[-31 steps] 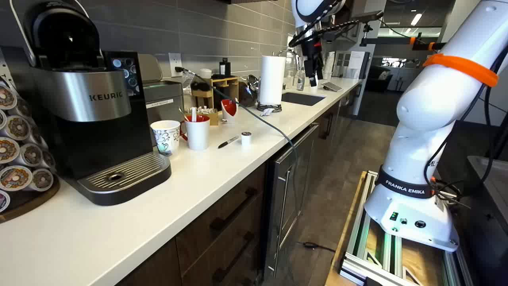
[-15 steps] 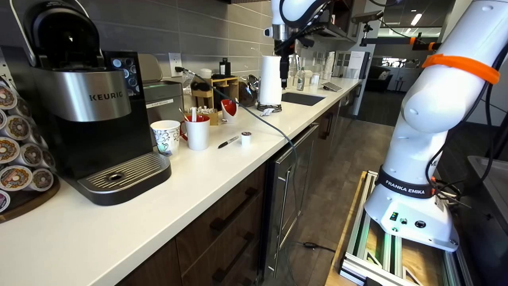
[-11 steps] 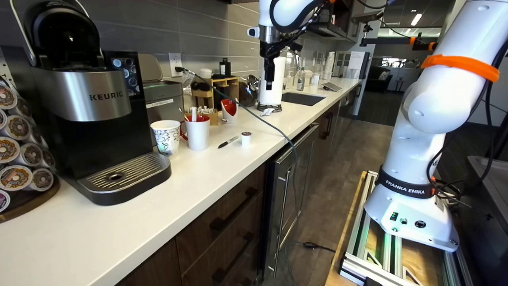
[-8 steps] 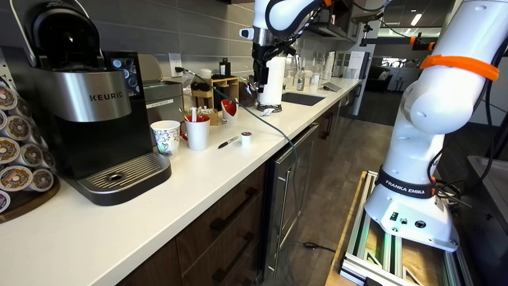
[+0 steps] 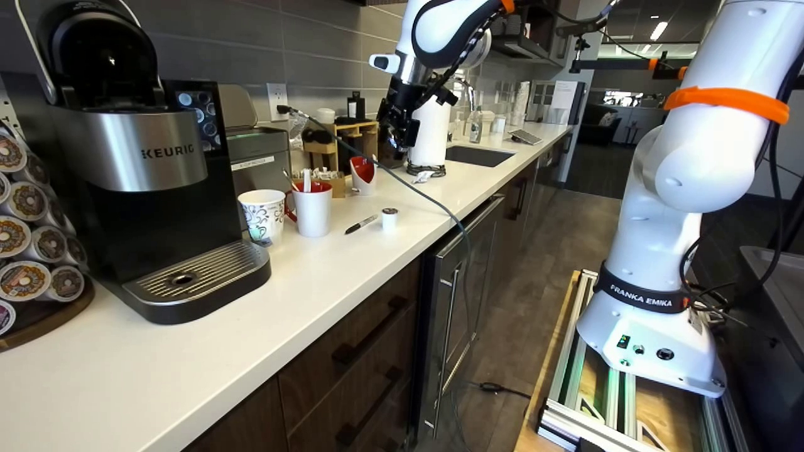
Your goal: Put the pen in the mug on the left.
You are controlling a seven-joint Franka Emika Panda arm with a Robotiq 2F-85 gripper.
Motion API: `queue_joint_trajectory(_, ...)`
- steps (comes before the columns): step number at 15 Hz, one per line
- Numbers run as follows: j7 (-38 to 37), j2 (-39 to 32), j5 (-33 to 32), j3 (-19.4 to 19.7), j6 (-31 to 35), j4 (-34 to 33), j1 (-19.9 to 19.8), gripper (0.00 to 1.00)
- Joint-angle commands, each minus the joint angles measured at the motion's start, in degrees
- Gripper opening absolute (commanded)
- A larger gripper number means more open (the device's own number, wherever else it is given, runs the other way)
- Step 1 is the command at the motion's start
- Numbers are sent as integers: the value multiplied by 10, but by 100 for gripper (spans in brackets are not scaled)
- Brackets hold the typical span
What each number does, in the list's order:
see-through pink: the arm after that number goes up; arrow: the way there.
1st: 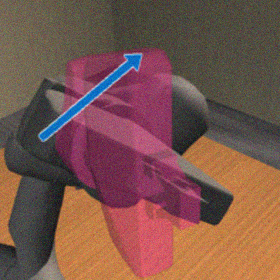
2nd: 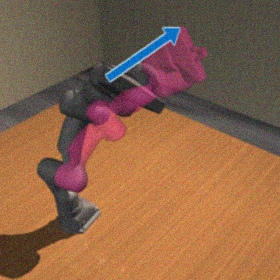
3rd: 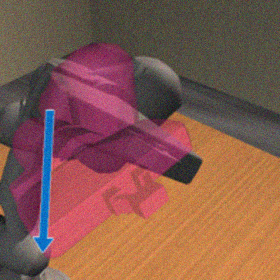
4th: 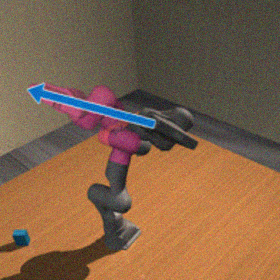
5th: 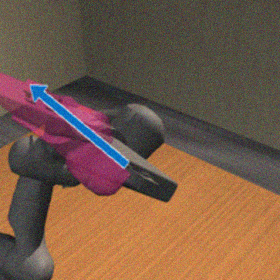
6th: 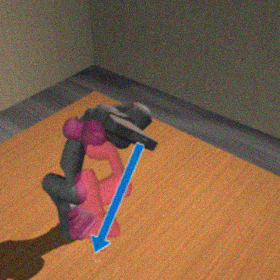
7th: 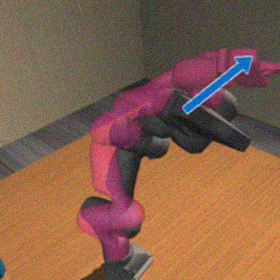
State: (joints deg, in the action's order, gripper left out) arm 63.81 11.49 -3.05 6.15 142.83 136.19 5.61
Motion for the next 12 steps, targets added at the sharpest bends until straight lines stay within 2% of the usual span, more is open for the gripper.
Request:
queue_joint_trajectory(1, 6, 0, 5, -10, -2, -1, -9, 100)
queue_joint_trajectory(2, 8, 0, 5, -9, -2, -1, -8, 100)
queue_joint_trajectory(7, 191, -50, 78, -12, 57, -6, 34, 100)
queue_joint_trajectory(10, 299, -86, 130, -27, 33, -21, 40, 100)
queue_joint_trajectory(12, 336, -113, 149, -44, 16, -35, 32, 100)
